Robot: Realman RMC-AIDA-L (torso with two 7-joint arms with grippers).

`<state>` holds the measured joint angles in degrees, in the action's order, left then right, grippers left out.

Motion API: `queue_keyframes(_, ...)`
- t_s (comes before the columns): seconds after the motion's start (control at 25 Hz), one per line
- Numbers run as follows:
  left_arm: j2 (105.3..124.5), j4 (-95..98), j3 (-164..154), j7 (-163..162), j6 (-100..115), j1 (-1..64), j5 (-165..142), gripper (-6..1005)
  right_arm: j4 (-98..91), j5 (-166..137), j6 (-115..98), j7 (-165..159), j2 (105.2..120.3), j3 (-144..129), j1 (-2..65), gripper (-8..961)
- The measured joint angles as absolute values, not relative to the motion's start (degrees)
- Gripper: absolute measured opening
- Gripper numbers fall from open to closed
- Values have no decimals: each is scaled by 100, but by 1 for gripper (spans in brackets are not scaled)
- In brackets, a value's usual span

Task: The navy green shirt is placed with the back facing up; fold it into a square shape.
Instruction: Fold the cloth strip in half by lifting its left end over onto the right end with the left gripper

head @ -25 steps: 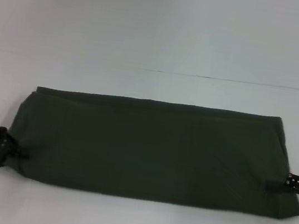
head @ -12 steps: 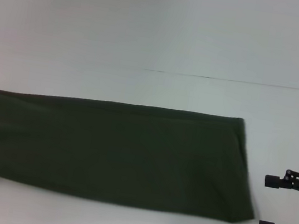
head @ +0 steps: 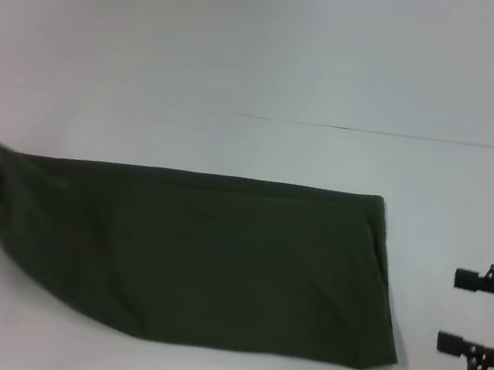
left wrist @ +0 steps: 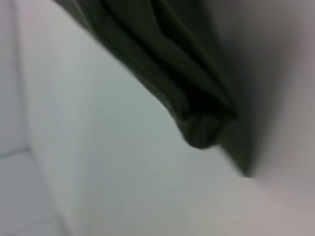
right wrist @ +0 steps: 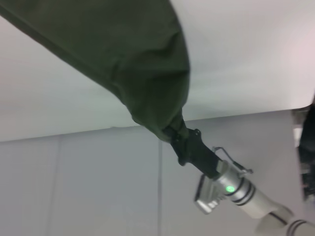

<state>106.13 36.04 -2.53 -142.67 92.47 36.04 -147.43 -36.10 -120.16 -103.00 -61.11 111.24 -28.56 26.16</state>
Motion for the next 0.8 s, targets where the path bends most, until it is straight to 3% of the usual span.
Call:
queue_keyframes(0.2, 10657, 3248, -621, -14000, 9467, 4153, -14083, 40, -3561, -12023, -9939, -6405, 11125, -2498, 2560, 876)
queue_keyframes(0.36, 10890, 3042, -1184, -13864, 9396, 4689, -13737, 40, -3555, -12020, -9632, -6710, 11124, -2255, 2480, 876)
queue_keyframes(0.52, 11386, 3007, -1720, -13796, 9070, 5239, -13665, 39, -3555, -12018, -9532, -6960, 11088, -2052, 2429, 876)
queue_keyframes(0.68, 11965, 2774, -2184, -13801, 8271, 5553, -13656, 39, -3555, -12031, -9359, -7155, 11073, -1919, 2414, 876)
queue_keyframes(0.8, 12289, 2400, -2288, -13779, 7736, 5657, -13634, 40, -3556, -12036, -9258, -7252, 11073, -1912, 2410, 877)
